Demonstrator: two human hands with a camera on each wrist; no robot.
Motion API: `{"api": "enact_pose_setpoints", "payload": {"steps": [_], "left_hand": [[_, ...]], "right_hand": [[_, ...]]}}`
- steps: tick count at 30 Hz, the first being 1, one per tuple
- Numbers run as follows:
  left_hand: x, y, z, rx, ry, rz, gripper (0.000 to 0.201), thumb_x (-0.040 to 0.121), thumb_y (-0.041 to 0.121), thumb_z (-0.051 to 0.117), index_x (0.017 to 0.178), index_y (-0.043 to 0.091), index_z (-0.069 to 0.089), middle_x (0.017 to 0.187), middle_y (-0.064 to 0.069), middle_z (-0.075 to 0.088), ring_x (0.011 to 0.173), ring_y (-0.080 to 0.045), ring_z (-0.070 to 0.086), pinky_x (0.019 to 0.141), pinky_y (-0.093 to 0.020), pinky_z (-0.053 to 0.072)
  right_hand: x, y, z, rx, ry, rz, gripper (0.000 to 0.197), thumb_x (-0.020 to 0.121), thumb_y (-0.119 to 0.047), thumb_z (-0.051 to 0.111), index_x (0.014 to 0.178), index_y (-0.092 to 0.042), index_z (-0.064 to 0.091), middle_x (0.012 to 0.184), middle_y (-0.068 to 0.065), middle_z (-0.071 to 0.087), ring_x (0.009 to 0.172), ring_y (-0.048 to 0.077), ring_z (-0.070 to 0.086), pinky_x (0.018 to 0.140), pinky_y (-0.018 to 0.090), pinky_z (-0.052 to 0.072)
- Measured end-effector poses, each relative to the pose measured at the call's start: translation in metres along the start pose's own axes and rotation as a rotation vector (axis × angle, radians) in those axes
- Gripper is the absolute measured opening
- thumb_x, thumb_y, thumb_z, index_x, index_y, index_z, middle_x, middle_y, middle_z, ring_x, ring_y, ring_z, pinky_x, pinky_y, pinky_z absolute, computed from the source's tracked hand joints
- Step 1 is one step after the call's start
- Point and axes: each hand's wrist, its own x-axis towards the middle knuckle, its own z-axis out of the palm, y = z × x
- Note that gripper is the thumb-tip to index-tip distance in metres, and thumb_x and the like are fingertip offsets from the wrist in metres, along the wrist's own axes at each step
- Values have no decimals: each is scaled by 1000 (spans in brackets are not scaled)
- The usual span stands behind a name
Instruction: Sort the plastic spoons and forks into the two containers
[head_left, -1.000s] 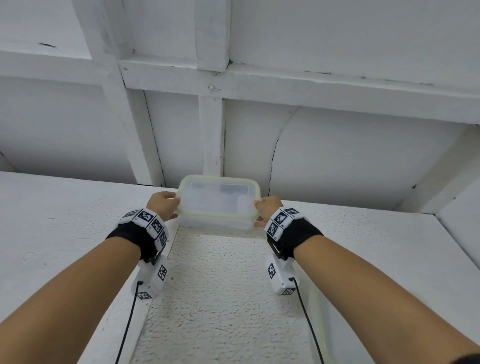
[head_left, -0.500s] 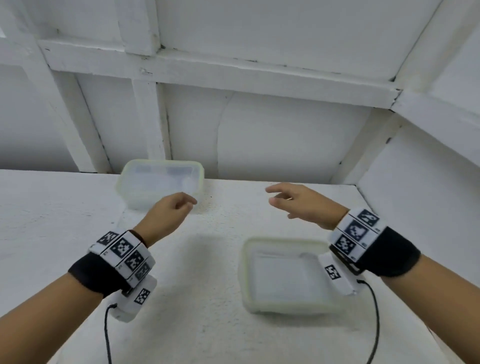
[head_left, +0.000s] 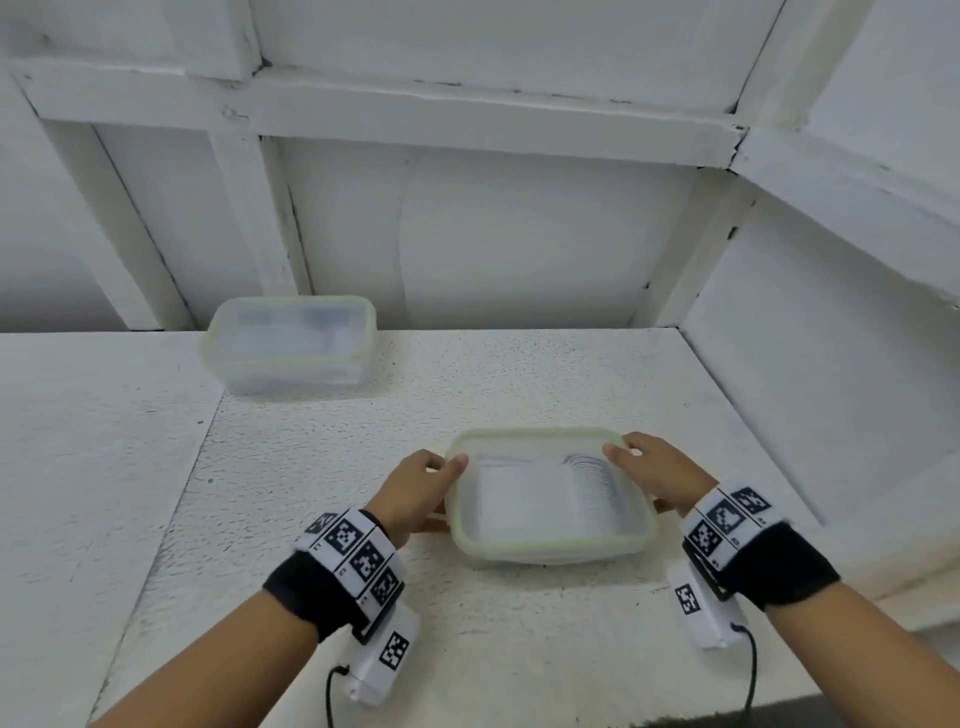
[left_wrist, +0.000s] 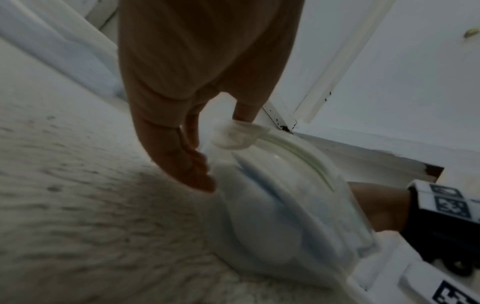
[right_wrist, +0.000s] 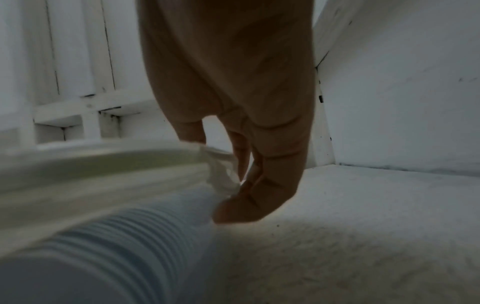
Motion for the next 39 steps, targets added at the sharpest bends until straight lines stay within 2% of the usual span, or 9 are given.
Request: {"api": "enact_pose_setpoints", "payload": {"steps": [3, 7, 11, 14, 20, 24, 27, 36, 39], "left_hand": [[-3, 1, -13, -57, 31, 23, 30, 95, 33, 51, 108, 5, 47, 97, -10, 61, 75, -21, 60, 60, -30, 53], [-8, 1, -60, -93, 155, 75, 27, 95, 30, 52, 106, 5, 49, 102, -11, 61, 83, -24, 60, 64, -31, 53], [-15, 0, -124, -100, 289, 129, 9, 94, 12, 48, 92, 5, 53, 95, -15, 55, 78, -26, 53, 62, -32, 48], [-18, -3, -169, -75, 380, 129, 14, 94, 8, 48, 100, -1, 57, 98, -16, 58, 80, -27, 55, 63, -31, 48], [-11, -10, -234, -39, 520, 118, 25, 93, 6, 53, 113, -7, 60, 100, -18, 60, 87, -28, 56, 75, -36, 50], [-2, -9, -250, -10, 559, 95, 27, 93, 8, 54, 115, -5, 61, 100, -15, 60, 87, -26, 54, 75, -34, 48], [5, -10, -255, -2, 571, 89, 28, 92, 7, 54, 117, -4, 60, 107, -18, 62, 90, -27, 56, 83, -37, 50], [10, -15, -258, -3, 548, 97, 32, 95, 12, 52, 122, -3, 57, 120, -20, 60, 99, -30, 57, 90, -41, 50], [9, -13, -255, 44, 554, 89, 35, 96, 15, 50, 126, -2, 54, 126, -19, 57, 108, -31, 55, 94, -43, 48]], "right_hand": [[-2, -14, 6, 49, -5, -45, 35, 96, -38, 47, 120, -14, 54, 118, 6, 57, 101, 25, 56, 71, 34, 50], [-2, -52, 26, 133, -46, -121, 30, 98, -27, 43, 122, -14, 54, 111, 7, 60, 93, 23, 59, 63, 30, 50], [6, -102, 64, 235, -119, -198, 31, 97, -15, 43, 128, -18, 47, 117, 9, 59, 89, 23, 60, 57, 29, 50], [11, -136, 102, 270, -151, -257, 34, 97, -13, 44, 130, -19, 46, 120, 10, 57, 90, 25, 61, 56, 29, 51], [22, -183, 162, 298, -203, -293, 36, 95, -12, 45, 130, -20, 45, 124, 12, 56, 100, 31, 61, 72, 39, 56], [29, -199, 180, 313, -193, -265, 38, 95, -10, 45, 132, -20, 43, 128, 13, 53, 107, 33, 58, 76, 43, 56], [34, -204, 187, 306, -165, -265, 39, 95, -9, 46, 132, -20, 44, 131, 13, 50, 110, 35, 56, 78, 48, 56], [37, -199, 190, 265, -152, -259, 40, 95, -18, 48, 134, -19, 43, 133, 12, 50, 110, 32, 57, 76, 41, 57], [34, -194, 183, 171, -167, -287, 47, 96, -28, 47, 141, -20, 35, 141, 8, 43, 119, 29, 50, 89, 40, 51]]}}
